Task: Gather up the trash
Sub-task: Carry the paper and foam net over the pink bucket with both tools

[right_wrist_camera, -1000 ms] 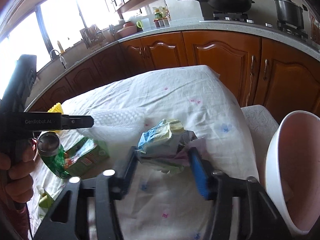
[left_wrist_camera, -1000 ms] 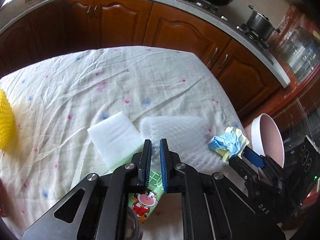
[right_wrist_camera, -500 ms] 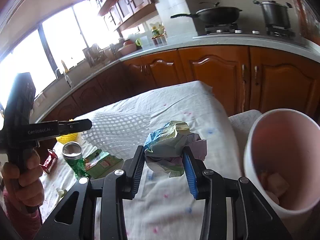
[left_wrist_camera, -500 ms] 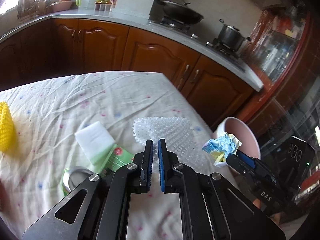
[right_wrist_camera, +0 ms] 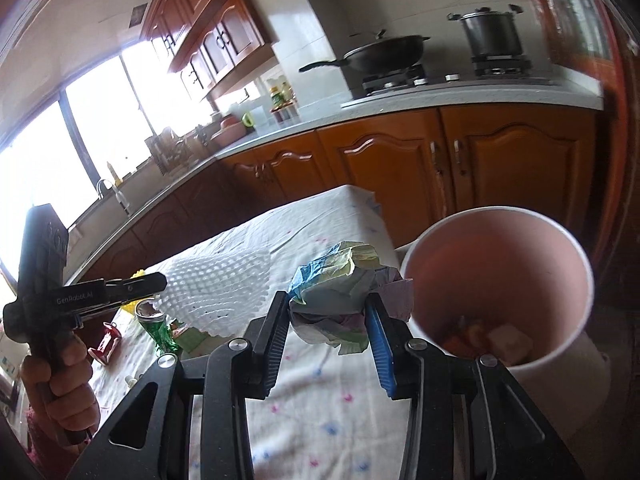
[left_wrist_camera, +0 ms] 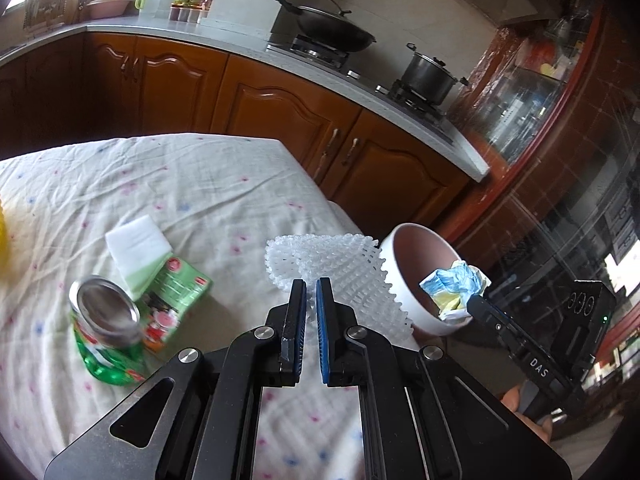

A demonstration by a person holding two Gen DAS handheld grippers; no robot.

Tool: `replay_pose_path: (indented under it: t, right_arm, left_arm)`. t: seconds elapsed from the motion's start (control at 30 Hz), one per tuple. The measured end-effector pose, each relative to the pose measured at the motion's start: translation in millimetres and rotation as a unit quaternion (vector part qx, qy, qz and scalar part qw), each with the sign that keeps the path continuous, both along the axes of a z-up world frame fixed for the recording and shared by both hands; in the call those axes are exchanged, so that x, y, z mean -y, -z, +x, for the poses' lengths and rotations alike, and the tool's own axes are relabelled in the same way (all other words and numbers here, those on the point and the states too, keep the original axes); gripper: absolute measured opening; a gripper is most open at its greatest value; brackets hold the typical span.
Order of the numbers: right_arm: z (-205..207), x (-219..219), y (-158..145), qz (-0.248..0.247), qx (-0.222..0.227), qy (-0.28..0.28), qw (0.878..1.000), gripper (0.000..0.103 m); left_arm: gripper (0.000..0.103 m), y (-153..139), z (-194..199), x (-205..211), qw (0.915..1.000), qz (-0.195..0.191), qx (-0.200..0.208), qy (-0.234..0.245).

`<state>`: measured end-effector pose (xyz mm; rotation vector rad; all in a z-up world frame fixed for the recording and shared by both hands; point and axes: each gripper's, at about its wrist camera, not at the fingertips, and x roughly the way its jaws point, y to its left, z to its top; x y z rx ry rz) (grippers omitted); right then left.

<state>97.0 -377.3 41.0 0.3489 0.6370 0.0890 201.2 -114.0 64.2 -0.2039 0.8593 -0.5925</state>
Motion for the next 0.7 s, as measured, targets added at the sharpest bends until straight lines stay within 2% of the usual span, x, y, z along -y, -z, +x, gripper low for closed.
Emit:
replay_pose_path:
  t: [0.5, 0.7]
  right_arm:
    - [-35, 52, -9, 0.000, 0.009, 0.063, 0.998, 0.039]
    - [-40, 68, -9, 0.004, 0.010, 0.079, 0.997, 0.039]
  left_arm:
    - [0.005, -11, -13, 61, 0.9987, 0.000, 0.008, 0.051]
    - [0.005, -17, -13, 89, 0.9975, 0.014, 0.022, 0.065]
